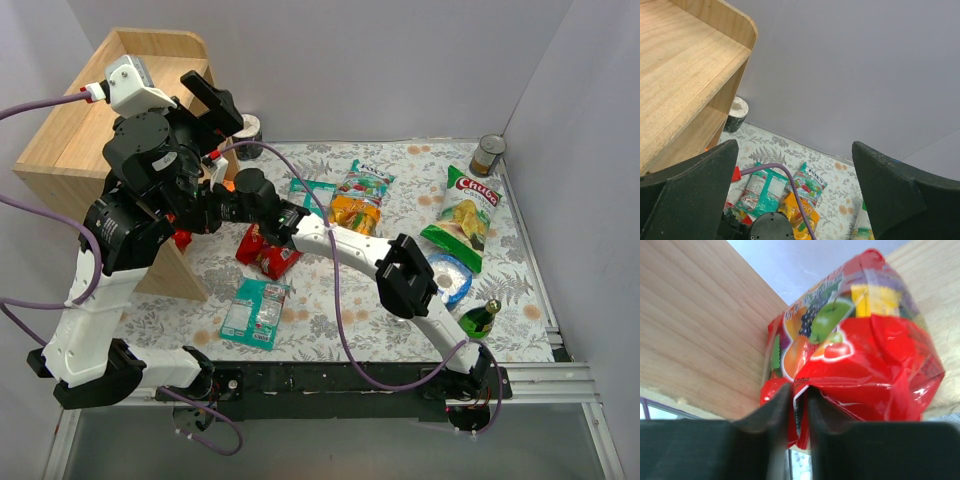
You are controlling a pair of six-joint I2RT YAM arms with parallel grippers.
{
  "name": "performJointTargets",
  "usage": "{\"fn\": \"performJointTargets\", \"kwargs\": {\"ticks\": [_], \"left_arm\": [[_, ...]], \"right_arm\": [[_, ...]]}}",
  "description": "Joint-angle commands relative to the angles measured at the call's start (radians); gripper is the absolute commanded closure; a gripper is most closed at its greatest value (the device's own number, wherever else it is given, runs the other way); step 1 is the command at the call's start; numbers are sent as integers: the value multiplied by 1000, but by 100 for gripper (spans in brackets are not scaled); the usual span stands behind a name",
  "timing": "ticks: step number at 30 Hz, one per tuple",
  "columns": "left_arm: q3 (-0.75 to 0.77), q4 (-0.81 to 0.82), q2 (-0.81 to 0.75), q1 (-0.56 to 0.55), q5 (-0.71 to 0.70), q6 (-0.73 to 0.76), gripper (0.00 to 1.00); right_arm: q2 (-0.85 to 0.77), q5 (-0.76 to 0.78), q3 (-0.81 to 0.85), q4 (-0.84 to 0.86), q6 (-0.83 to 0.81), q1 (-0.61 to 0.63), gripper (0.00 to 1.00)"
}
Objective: Place and organize the candy bags onto the shelf
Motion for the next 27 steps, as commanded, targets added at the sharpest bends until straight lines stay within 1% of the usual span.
{"fn": "performJointTargets", "kwargs": {"ticks": [1,3,4,6,7,12,13,17,21,27], "left_arm": [[-1,3,-12,0,7,8,2],[2,0,-12,0,4,9,2],[2,0,-14,0,6,8,2],[3,1,-14,0,7,11,2],[3,3,-15,0,6,11,2],[5,0,-14,0,4,11,2],[5,-2,-14,0,4,9,2],[2,0,-17,0,6,11,2],[-5,8,-18,0,14,9,2],[-55,37,-44,0,27,23,2]], "right_arm": [[-25,9,56,-131,-1,55,56],[-27,25,99,-160,-11,47,47],[-37,37,101,-159,-11,44,40],[-65,66,95,-163,-14,37,35],[-77,75,72,-162,-16,35,29],[-140,129,26,-192,-30,21,19],[-152,143,0,-197,-34,20,15],[-203,192,-54,-231,-54,15,13],[-234,212,-60,-312,-65,15,9],[-318,235,-135,-329,-62,14,7]]}}
